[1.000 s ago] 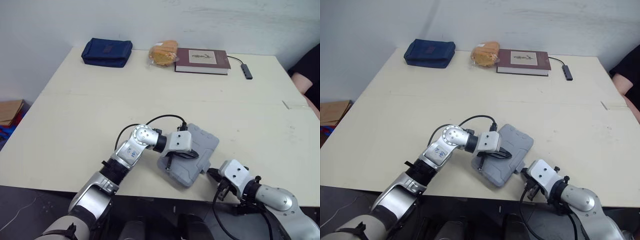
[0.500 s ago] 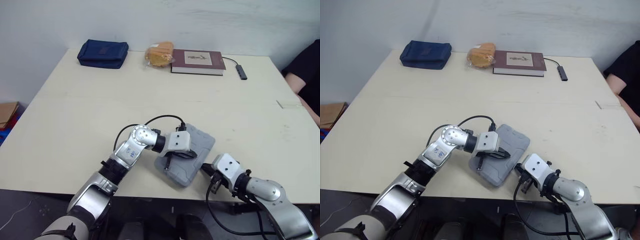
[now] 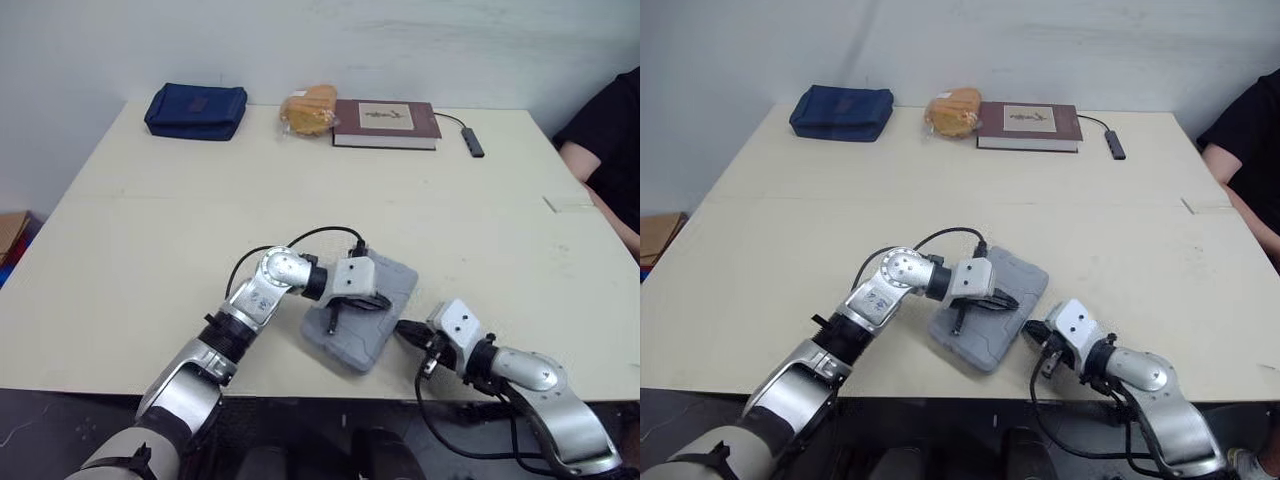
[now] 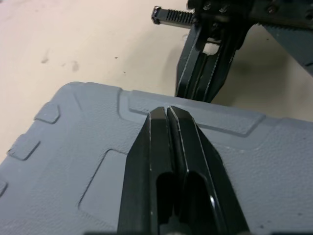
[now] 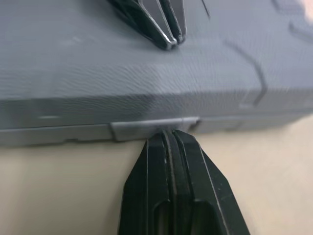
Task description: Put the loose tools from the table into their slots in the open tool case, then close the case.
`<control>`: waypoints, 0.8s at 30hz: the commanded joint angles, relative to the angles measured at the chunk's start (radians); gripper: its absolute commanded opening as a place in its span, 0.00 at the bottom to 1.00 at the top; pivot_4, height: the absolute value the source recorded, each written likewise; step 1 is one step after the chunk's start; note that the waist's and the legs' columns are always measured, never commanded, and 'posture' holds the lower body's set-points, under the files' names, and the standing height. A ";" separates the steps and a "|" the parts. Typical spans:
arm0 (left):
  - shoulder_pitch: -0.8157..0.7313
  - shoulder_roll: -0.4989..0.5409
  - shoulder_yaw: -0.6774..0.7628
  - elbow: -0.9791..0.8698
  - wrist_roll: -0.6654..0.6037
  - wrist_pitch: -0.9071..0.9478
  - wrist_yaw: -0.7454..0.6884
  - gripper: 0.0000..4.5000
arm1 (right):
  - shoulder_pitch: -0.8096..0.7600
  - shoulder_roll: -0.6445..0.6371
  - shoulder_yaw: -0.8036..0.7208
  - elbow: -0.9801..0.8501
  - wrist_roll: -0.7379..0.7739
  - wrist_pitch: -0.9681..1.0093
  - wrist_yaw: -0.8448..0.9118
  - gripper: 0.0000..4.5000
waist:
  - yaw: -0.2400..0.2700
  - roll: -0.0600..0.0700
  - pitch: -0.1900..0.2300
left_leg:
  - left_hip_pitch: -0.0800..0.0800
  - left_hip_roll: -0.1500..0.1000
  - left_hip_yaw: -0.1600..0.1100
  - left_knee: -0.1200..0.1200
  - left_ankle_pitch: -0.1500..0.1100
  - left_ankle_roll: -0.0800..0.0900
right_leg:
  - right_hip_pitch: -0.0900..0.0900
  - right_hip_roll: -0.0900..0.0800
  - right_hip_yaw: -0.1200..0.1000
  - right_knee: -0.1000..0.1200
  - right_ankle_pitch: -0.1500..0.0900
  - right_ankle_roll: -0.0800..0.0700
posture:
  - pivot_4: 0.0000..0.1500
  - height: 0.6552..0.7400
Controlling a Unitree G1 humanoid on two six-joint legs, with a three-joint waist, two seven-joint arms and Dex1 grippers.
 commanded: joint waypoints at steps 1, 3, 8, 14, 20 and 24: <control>0.056 0.035 0.078 0.006 -0.102 -0.059 -0.092 0.00 | 0.077 -0.069 -0.102 -0.041 0.007 -0.178 0.073 0.00 | 0.006 0.002 0.002 | 0.000 0.000 0.000 -0.002 0.001 -0.001 | -0.001 0.000 0.000 0.000 0.000 0.000 | 1.00 1.00; 0.062 0.065 0.132 -0.047 -0.171 -0.053 -0.142 0.00 | 0.118 -0.103 -0.170 -0.056 0.052 -0.195 0.106 0.00 | 0.007 0.002 0.004 | -0.003 0.000 0.000 -0.004 0.005 -0.009 | -0.004 0.001 -0.002 0.000 -0.001 -0.001 | 1.00 1.00; 0.071 0.185 0.271 -0.148 -0.283 0.053 -0.160 0.06 | 0.231 -0.164 -0.379 -0.124 0.244 -0.179 0.228 0.07 | 0.011 0.002 0.020 | -0.016 -0.002 -0.001 0.000 0.013 -0.011 | -0.015 0.002 -0.005 0.004 0.001 0.001 | 1.00 1.00; 0.204 0.414 0.376 -0.211 -0.237 0.153 -0.111 0.60 | 0.303 -0.183 -0.595 -0.124 0.311 -0.210 0.294 0.68 | 0.015 0.001 0.022 | -0.015 -0.003 -0.002 -0.002 0.013 -0.010 | -0.013 0.002 -0.006 0.003 0.001 0.002 | 1.00 1.00; 0.349 0.558 0.507 -0.175 -0.228 0.131 -0.055 0.98 | 0.332 -0.277 -0.721 -0.034 0.256 -0.254 0.406 1.00 | 0.028 -0.002 0.027 | -0.016 -0.003 -0.003 -0.003 0.010 -0.008 | -0.014 0.000 -0.005 0.001 0.001 0.002 | 1.00 1.00; 0.414 0.594 0.566 -0.163 -0.221 0.096 -0.015 0.98 | 0.292 -0.316 -0.733 0.026 0.239 -0.276 0.420 1.00 | 0.030 -0.002 0.027 | -0.017 -0.003 -0.005 -0.003 0.010 -0.009 | -0.014 -0.002 -0.006 -0.001 0.001 0.002 | 1.00 1.00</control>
